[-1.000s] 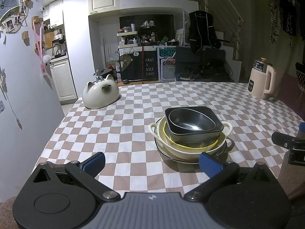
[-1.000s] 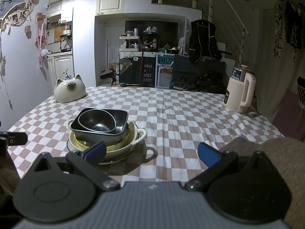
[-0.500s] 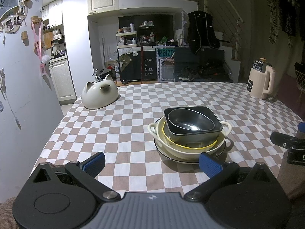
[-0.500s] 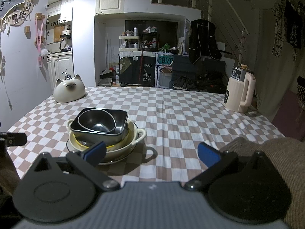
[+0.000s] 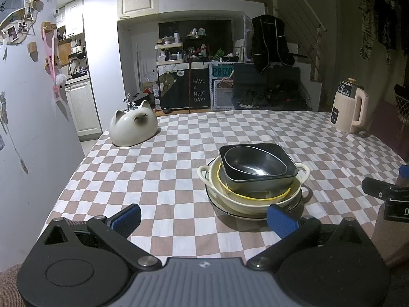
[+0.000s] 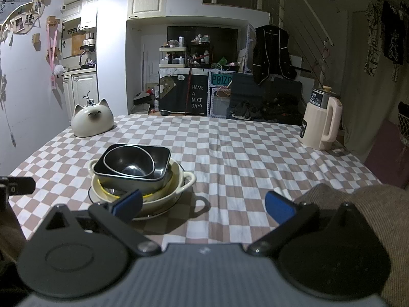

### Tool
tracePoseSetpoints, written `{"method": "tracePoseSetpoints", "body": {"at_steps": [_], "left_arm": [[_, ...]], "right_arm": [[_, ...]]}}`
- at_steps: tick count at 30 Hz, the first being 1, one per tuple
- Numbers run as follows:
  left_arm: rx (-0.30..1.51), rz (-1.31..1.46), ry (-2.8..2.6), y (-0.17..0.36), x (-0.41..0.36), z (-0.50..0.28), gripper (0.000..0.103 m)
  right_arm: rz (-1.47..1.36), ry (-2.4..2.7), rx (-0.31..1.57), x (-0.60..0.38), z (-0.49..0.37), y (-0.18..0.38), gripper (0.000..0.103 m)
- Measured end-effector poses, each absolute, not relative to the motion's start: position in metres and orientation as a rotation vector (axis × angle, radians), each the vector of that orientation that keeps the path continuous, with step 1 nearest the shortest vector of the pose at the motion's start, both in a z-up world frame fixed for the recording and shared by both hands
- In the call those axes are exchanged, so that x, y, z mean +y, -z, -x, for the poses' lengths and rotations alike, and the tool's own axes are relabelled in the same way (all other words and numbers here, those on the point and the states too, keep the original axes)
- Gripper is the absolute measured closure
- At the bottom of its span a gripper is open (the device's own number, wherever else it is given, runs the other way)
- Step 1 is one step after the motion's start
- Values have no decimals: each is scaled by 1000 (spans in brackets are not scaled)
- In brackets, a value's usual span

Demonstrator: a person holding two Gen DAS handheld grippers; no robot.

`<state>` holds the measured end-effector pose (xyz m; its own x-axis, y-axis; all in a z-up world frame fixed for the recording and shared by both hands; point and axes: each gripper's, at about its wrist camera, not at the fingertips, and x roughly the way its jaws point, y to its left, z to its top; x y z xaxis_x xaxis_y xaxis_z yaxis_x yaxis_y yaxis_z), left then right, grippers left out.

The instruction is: Organize plates and bowls

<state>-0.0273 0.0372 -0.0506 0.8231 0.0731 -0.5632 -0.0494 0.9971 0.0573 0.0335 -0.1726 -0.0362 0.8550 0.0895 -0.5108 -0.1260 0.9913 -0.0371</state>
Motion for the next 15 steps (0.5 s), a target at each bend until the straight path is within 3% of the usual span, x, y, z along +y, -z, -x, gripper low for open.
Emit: {"method": "tracePoseSetpoints", "body": {"at_steps": [15], "left_arm": [[600,-40,-65,51,37,27,0]], "right_arm": [[71,-113,534,-173,-34,36,0]]}}
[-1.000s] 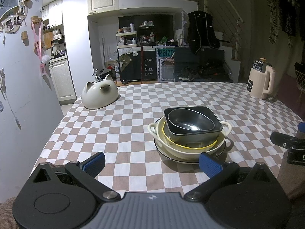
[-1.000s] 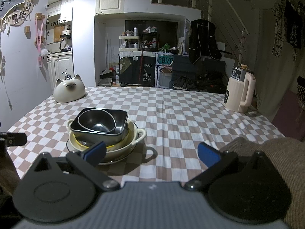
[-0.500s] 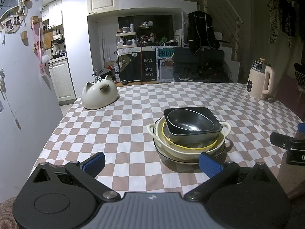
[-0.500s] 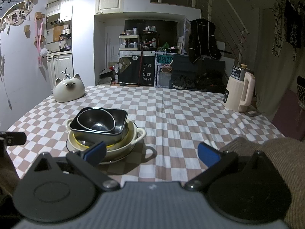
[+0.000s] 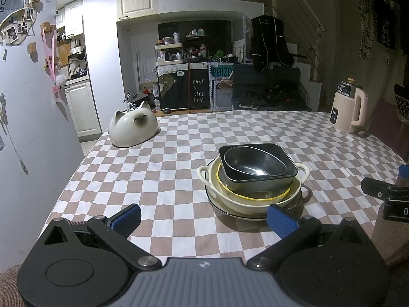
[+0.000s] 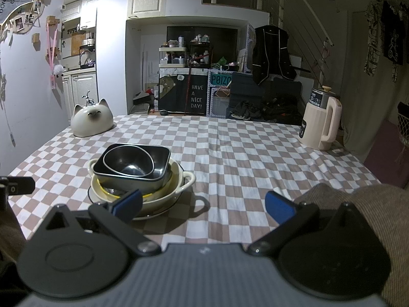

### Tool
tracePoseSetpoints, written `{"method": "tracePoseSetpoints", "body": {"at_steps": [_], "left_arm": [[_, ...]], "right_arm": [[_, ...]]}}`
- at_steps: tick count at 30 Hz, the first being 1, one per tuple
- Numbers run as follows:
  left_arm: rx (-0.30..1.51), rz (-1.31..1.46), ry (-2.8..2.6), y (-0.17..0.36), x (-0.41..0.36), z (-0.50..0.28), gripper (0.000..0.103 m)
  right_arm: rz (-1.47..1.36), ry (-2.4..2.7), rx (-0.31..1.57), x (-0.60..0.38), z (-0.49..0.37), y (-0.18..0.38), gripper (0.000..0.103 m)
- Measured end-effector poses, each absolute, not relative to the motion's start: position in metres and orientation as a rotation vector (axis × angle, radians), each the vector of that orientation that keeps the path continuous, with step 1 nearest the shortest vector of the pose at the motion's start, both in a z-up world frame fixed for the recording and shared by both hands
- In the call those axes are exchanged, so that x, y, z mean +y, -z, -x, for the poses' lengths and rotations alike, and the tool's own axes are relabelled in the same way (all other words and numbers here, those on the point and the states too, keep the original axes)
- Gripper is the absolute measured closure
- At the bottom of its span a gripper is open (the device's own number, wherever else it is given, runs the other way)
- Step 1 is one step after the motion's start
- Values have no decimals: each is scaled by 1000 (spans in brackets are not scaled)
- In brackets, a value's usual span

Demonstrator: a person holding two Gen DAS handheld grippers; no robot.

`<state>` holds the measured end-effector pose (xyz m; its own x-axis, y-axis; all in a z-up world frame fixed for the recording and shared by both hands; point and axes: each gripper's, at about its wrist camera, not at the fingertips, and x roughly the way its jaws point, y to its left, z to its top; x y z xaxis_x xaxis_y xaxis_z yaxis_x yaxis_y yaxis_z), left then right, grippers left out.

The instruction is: Organize plates and bowls

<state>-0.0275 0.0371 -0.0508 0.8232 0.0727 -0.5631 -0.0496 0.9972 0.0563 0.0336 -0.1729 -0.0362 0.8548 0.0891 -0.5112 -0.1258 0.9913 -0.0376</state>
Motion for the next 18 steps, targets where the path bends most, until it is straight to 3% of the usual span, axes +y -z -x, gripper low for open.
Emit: {"method": "tracePoseSetpoints", "body": {"at_steps": [18], "left_arm": [[605,-34,-67,52,31,25,0]], "right_arm": [[70,-113,535,-173,-34,37,0]]}}
